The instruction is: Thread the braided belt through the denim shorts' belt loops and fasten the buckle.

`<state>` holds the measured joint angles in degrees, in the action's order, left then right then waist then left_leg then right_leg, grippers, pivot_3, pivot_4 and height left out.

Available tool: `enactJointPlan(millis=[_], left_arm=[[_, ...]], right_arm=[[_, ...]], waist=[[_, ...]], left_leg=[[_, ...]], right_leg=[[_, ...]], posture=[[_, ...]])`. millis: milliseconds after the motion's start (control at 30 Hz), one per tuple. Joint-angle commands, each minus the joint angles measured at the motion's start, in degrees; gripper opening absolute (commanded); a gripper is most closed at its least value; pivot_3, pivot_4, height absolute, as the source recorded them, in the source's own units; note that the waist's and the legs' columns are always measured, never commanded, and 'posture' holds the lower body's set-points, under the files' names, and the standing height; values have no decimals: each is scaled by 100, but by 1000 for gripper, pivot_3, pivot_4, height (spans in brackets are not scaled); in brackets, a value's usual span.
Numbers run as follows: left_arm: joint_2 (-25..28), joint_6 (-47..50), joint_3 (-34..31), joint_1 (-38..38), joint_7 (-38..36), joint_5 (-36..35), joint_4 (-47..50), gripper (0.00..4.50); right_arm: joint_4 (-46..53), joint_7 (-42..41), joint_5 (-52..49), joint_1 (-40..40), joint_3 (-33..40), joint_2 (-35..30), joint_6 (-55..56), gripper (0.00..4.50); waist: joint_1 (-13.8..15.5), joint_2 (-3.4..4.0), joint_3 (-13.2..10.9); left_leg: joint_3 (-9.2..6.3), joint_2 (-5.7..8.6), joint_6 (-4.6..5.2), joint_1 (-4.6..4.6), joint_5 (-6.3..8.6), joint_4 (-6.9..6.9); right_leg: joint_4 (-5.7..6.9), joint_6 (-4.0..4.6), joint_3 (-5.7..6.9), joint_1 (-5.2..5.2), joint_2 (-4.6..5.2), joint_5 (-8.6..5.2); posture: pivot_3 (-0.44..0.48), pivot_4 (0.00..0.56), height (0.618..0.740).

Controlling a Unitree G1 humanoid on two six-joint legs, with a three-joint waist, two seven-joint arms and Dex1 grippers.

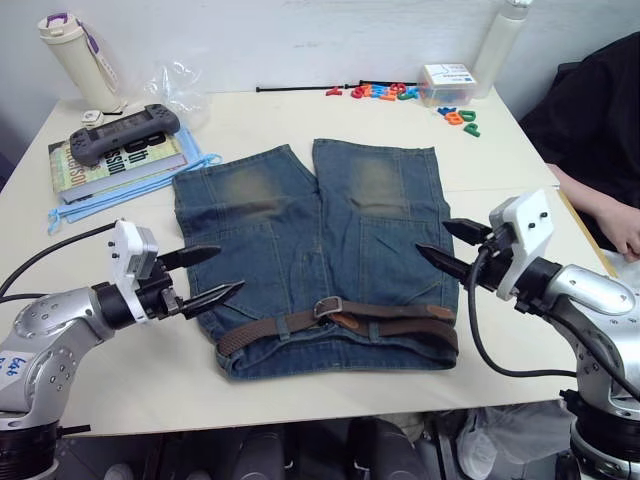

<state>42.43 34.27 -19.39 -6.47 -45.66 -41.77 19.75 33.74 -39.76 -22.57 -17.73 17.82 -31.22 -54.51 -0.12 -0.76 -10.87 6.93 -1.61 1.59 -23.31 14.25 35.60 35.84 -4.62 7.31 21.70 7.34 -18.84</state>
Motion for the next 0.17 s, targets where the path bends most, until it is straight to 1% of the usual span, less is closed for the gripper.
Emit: enactJointPlan(millis=[33,167], left_arm=[[-177,-82,12,-153,244,20,78,4453],[-379,-79,98,-314,389,27,68,4453]], right_arm=[[-4,185,-122,-96,-113,-74,111,3260],[-88,340,-201,-205,-186,-89,156,3260]], waist=[[-2,-1,-1],[-2,-1,-2]], left_leg=[[1,0,0,0,0,0],[4,0,-1,1,-2,4]], right_leg=[[0,0,0,0,0,0],[7,0,-2,1,-1,0]], posture=[[0,150,717],[0,150,717]])
